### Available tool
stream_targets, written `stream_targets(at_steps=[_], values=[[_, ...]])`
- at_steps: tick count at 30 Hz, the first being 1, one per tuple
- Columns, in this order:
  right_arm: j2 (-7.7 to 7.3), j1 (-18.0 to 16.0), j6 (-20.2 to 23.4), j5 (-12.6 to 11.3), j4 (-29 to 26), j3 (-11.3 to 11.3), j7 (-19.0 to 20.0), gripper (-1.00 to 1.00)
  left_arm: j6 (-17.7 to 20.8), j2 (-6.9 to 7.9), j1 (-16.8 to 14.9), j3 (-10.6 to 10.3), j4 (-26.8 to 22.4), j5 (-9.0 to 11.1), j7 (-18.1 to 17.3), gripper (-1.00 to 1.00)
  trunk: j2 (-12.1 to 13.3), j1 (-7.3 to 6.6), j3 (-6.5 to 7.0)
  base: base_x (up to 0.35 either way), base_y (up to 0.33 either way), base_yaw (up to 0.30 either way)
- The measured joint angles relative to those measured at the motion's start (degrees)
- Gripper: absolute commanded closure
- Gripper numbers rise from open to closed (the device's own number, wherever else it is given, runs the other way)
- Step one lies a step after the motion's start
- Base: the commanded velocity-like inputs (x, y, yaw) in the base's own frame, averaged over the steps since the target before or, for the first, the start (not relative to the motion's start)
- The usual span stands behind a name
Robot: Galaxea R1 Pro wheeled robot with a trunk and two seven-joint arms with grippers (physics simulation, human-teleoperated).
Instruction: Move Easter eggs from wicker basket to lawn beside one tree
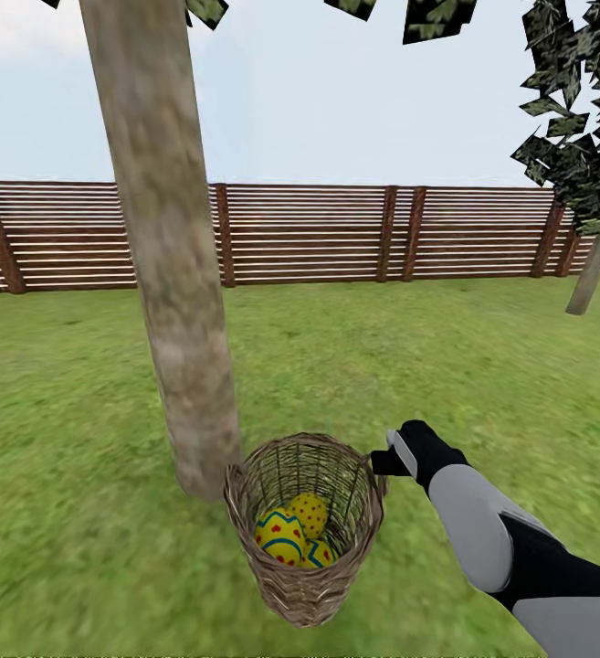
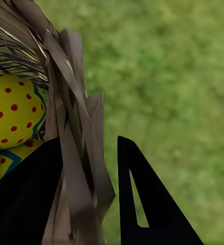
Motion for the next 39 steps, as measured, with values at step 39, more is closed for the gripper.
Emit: stream_targets(at_steps=[39], values=[[-0.11, -0.1, 0.01, -0.19, -0.08, 0.1, -0.01, 1.0, 0.51, 0.08, 0.02, 1.15, -1.74, -0.05, 0.0, -1.0, -6.38, 3.9, -7.98, 0.0, 0.0, 0.0]])
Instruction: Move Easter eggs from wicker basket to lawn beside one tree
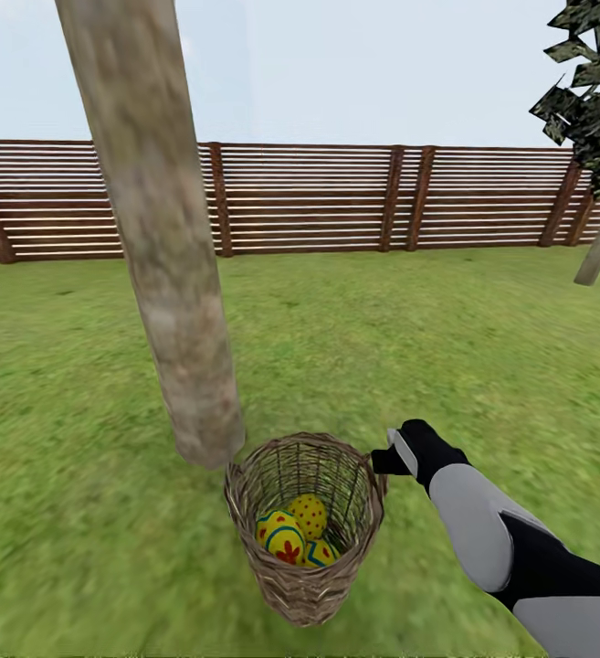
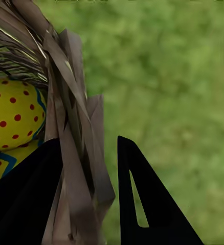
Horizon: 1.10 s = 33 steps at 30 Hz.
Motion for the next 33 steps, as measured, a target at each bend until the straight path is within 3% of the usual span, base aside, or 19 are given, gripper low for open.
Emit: stream_targets(at_steps=[9, 10, 11, 12, 21, 33], values=[[0.09, -3.01, 2.19, -0.08, 0.16, 0.14, 0.0, 1.0, 0.04, -0.04, 0.0, 0.0, 0.06, -0.14, -0.01, -1.0, -0.12, 0.23, -2.0, 0.0, 0.0, 0.0], [0.09, -3.33, 2.39, -0.13, 0.16, 0.15, 0.0, -1.0, 0.08, -0.06, 0.0, 0.0, 0.07, -0.16, -0.01, -1.0, -0.13, 0.26, -2.22, 0.0, 0.0, 0.0], [0.11, -0.56, 0.09, -0.46, 0.08, -0.29, 0.03, -1.0, 0.18, -0.06, -0.02, -0.01, 0.06, -0.18, -0.01, -1.0, -0.12, 0.28, -2.25, 0.0, 0.0, 0.0], [0.11, 0.07, 0.0, -0.27, 0.07, -0.3, 0.01, -1.0, 0.24, -0.07, -0.02, -0.01, 0.07, -0.18, -0.01, -1.0, -0.11, 0.29, -2.25, 0.0, 0.0, 0.0], [0.11, 0.07, -0.02, -0.64, 0.06, -0.35, 0.04, -1.0, 0.28, -0.08, -0.02, -0.01, 0.02, -0.34, 0.04, -1.0, -0.12, 0.28, -2.24, 0.0, 0.0, 0.0], [0.11, 0.08, 0.0, -0.45, 0.07, -0.3, 0.03, -1.0, 0.28, -0.05, -0.02, -0.01, -0.02, -0.39, 0.07, -1.0, 0.04, -0.03, 0.41, 0.0, 0.0, 0.0]])
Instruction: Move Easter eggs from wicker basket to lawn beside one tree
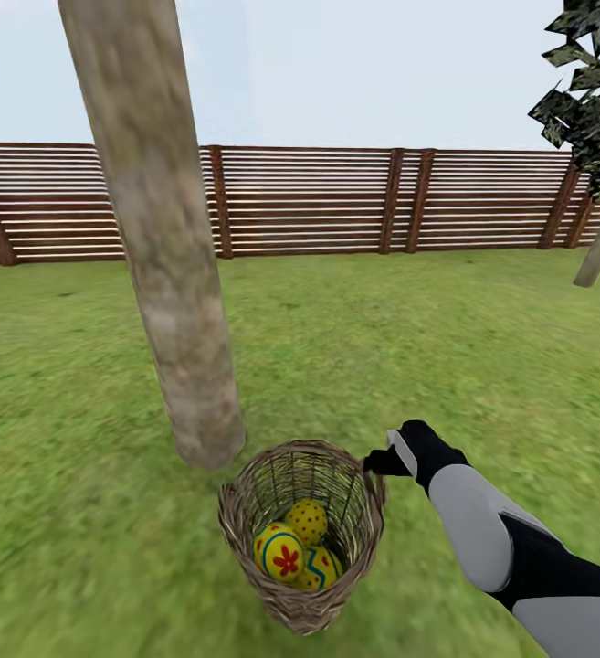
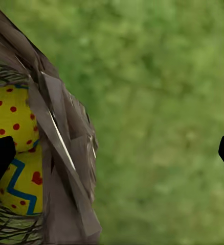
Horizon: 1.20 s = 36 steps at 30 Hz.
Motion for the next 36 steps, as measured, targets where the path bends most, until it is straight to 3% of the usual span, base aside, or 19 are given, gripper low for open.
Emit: stream_targets(at_steps=[22, 36], values=[[0.0, 0.02, -0.02, -0.02, -0.09, -0.09, 0.0, -1.0, -0.09, 0.04, 0.0, 0.0, 0.09, 0.0, 0.07, -1.0, 0.3, -0.57, 4.88, 0.0, 0.0, 0.0], [0.0, 0.01, 0.0, -0.01, -0.06, -0.09, -0.01, -1.0, -0.09, 0.04, 0.0, 0.0, 0.09, 0.01, 0.09, -1.0, 5.91, -3.64, 7.39, 0.0, 0.0, 0.0]])
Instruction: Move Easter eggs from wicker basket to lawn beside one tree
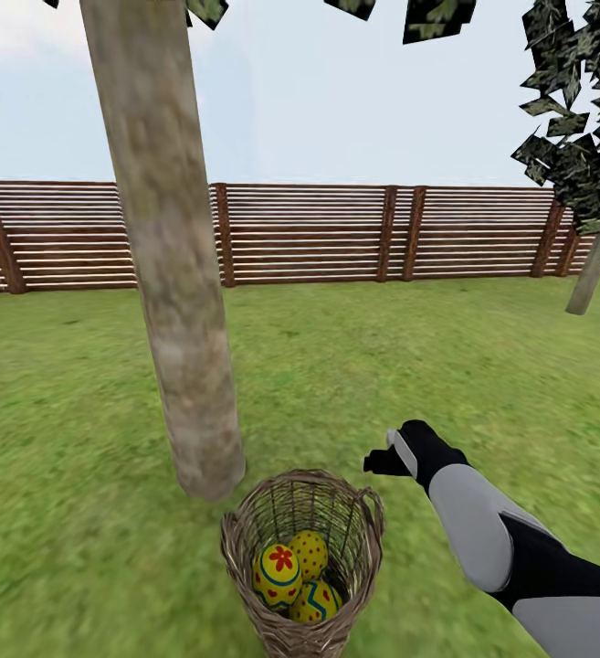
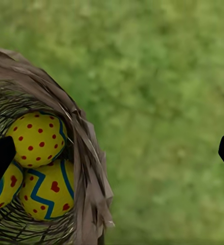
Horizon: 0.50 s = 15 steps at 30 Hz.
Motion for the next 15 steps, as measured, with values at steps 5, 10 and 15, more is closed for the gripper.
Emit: stream_targets(at_steps=[5, 10, 15], values=[[0.0, 0.0, 0.05, 0.0, -0.01, 0.0, 0.0, -1.0, 0.0, -0.03, 0.0, 0.0, 0.0, -0.01, 0.0, -1.0, 2.01, -1.1, 0.9, 0.0, 0.0, 0.0], [0.0, -0.01, 0.07, 0.0, 0.01, 0.0, 0.01, -1.0, 0.0, 0.0, 0.0, 0.0, 0.0, 0.0, -0.04, -1.0, 4.01, -2.2, 1.8, 0.0, 0.0, 0.0], [0.0, 0.0, 0.07, 0.0, 0.04, 0.0, -0.01, -1.0, 0.0, 0.0, 0.0, 0.0, 0.06, -0.03, -0.07, -1.0, 5.63, -3.08, 2.52, 0.0, 0.0, 0.0]])
